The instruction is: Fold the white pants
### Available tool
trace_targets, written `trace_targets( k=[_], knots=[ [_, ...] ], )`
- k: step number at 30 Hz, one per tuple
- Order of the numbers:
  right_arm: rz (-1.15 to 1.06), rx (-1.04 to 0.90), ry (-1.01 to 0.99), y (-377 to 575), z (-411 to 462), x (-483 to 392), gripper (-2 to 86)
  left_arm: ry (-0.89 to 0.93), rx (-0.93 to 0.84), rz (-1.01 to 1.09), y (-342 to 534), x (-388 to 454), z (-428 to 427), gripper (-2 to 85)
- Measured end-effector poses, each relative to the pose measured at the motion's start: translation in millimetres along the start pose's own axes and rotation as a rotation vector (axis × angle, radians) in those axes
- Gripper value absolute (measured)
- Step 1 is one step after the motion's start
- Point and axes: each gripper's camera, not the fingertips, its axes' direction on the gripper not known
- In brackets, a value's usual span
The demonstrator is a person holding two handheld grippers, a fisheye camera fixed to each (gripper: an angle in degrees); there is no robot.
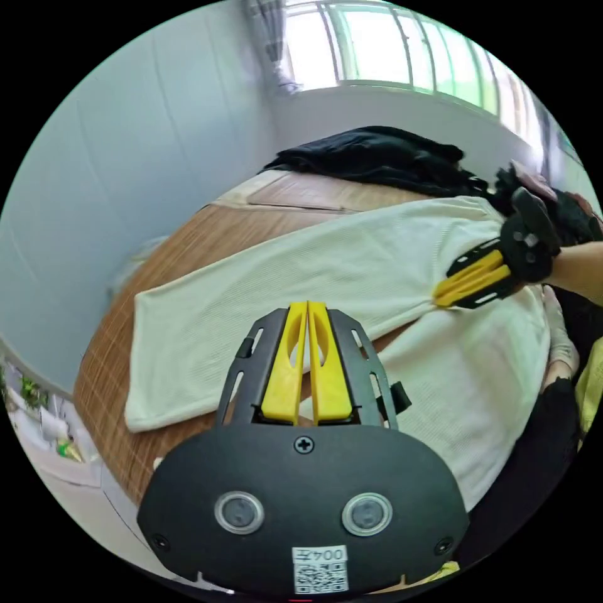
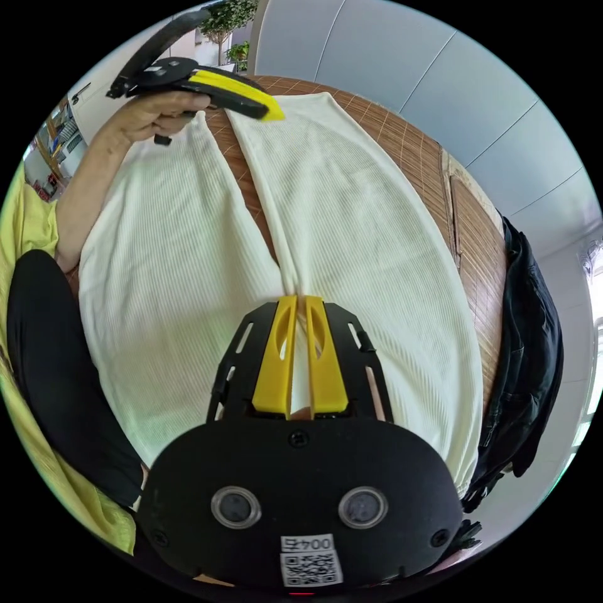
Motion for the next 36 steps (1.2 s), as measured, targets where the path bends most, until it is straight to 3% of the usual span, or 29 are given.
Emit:
trace_targets(
  k=[3, 5, 10, 21, 23, 29, 36],
  knots=[
    [0.033, 0.002, -0.024, 2, -4, 3, 5.2, -0.203, -0.171, 0.152, -8, 53, 59, 0.5],
    [0.12, 0.019, -0.086, 5, -16, 20, 7.9, -0.256, -0.166, 0.182, -5, 61, 65, 0.5],
    [0.307, 0.129, -0.074, -4, -41, 86, 5.3, -0.054, -0.165, 0.104, 0, 15, 53, 0.6],
    [0.475, 0.024, -0.157, -94, 42, 212, 4.3, 0.019, -0.141, 0.087, 9, -24, 51, 0.8],
    [0.471, 0.002, -0.247, -91, 32, 221, 5.4, 0.029, -0.139, 0.083, 10, -29, 50, 0.8],
    [0.462, 0.082, -0.246, -94, 5, 232, 5.0, 0.023, -0.139, 0.09, 8, -34, 51, 0.7],
    [0.227, -0.08, -0.085, -172, 32, 200, 8.5, 0.059, -0.144, 0.1, 9, -48, 48, 0.6]
  ],
)
